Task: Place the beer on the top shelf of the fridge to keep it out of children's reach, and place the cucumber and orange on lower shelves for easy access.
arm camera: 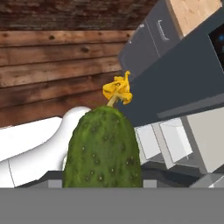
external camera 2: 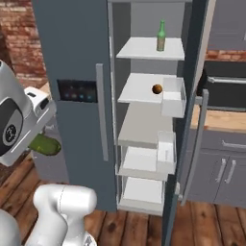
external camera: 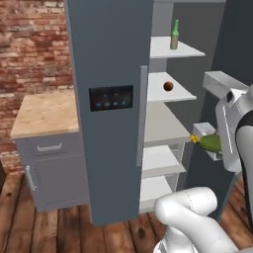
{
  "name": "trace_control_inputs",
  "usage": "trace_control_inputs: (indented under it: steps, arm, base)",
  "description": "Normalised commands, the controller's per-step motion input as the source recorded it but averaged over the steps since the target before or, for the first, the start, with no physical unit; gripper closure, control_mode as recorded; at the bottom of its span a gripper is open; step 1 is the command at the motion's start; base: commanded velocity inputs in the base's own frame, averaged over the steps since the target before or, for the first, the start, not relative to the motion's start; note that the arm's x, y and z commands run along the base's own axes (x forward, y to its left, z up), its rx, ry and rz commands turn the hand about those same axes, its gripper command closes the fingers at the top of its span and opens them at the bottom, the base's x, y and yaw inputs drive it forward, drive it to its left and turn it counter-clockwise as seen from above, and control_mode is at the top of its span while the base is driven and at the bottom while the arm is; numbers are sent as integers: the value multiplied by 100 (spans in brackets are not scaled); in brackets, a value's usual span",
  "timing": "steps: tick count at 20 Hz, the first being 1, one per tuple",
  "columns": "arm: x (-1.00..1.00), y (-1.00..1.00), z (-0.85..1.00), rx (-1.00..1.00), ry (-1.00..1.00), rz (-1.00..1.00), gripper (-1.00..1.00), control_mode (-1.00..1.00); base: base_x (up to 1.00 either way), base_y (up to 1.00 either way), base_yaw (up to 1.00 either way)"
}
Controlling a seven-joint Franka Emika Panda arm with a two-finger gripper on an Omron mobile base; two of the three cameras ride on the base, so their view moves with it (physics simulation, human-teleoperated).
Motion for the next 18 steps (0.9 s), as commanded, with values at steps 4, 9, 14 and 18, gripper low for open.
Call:
trace_control_inputs:
  steps: [4, 9, 14, 18]
  arm:
    - [0, 0, 0, 0, 0, 0, 100, 100]
    - [0, 0, 0, 0, 0, 0, 100, 100]
    - [0, 0, 0, 0, 0, 0, 100, 100]
    - [0, 0, 0, 0, 0, 0, 100, 100]
  base:
    - [52, 6, -22]
    - [64, 0, -4]
    - [64, -7, 0]
    - [52, -27, 0]
